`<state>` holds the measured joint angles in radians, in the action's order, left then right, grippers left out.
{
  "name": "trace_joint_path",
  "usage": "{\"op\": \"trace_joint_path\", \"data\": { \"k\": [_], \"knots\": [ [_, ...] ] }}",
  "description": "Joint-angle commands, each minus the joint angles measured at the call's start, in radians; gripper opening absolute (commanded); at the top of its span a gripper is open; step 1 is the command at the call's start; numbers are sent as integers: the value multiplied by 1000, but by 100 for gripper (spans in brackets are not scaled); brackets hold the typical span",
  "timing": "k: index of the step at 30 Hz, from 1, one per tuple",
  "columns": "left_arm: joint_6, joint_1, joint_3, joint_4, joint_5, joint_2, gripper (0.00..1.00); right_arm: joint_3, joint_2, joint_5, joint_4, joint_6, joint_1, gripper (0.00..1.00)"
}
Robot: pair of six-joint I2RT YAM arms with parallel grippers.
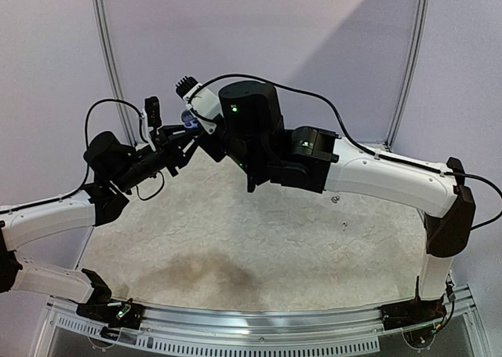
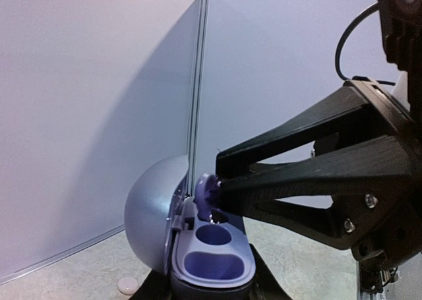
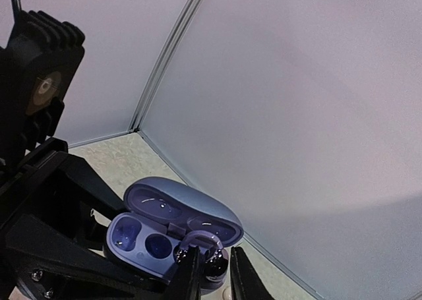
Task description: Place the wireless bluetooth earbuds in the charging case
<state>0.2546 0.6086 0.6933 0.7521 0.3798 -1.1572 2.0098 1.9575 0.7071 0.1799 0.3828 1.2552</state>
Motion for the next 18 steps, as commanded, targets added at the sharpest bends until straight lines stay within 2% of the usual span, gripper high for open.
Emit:
{"op": "trace_joint_path", "data": {
  "k": [1,10,18],
  "knots": [
    [-13,8,5,85,-1,21,0,-29,-8,-38,102,-5,0,19],
    [-18,6,-4,81,-4,32,0,-29,-14,-41,165,-26,-2,22],
    [-24,3,-5,52,-4,33,0,-12,-57,-63,187,-72,-6,28]
  ]
}}
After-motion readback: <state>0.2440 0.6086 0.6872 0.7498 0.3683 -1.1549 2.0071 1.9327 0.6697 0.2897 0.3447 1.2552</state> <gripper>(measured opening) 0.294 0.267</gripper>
